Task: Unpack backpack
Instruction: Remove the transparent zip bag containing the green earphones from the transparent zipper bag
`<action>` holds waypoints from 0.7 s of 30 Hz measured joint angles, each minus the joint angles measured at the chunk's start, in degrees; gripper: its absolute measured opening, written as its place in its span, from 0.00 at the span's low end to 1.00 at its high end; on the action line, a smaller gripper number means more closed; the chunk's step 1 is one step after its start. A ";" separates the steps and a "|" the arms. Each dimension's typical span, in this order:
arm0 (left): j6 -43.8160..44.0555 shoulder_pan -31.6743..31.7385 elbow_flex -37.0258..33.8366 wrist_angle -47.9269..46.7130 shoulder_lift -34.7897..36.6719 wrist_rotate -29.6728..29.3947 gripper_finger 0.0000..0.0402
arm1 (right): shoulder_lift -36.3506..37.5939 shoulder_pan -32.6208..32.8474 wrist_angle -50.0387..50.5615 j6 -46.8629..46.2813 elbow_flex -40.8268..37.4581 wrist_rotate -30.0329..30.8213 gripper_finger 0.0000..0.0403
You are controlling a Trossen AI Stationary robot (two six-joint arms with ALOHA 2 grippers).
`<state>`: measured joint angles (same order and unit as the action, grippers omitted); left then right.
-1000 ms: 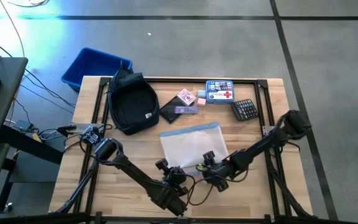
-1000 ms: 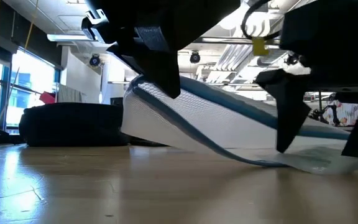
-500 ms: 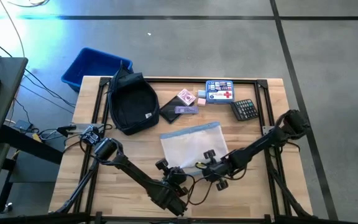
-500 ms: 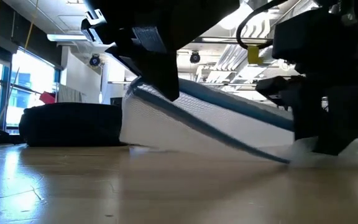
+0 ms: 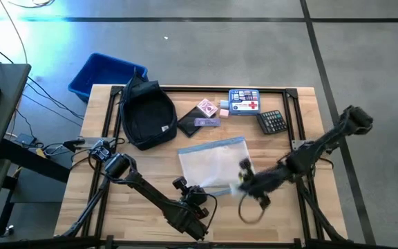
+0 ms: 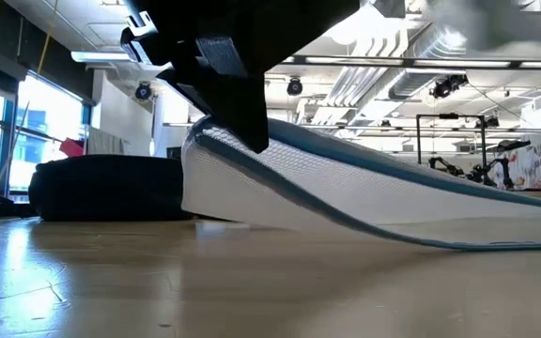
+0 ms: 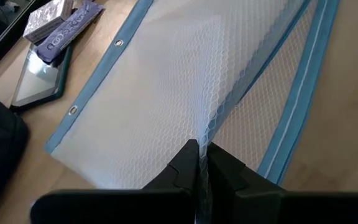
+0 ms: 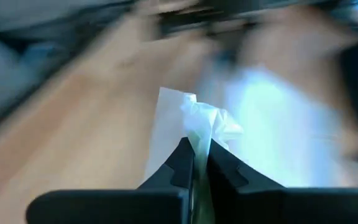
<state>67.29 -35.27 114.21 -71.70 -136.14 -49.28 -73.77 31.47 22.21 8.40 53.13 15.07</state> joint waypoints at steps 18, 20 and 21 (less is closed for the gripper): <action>-2.54 -0.31 -0.02 1.77 0.02 1.79 0.00 | -18.18 -49.48 -41.52 -5.39 -8.68 -15.80 0.02; -2.57 -0.06 0.00 1.86 0.02 1.75 0.00 | -23.07 -50.07 -43.57 -4.80 -7.02 -15.74 0.05; -2.58 -0.02 0.00 1.95 0.02 1.75 0.00 | -25.38 -50.26 -44.08 -4.39 -5.64 -15.53 0.07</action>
<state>64.71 -35.29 114.21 -69.76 -136.11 -47.53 -99.14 -18.79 -21.87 4.02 47.49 -0.46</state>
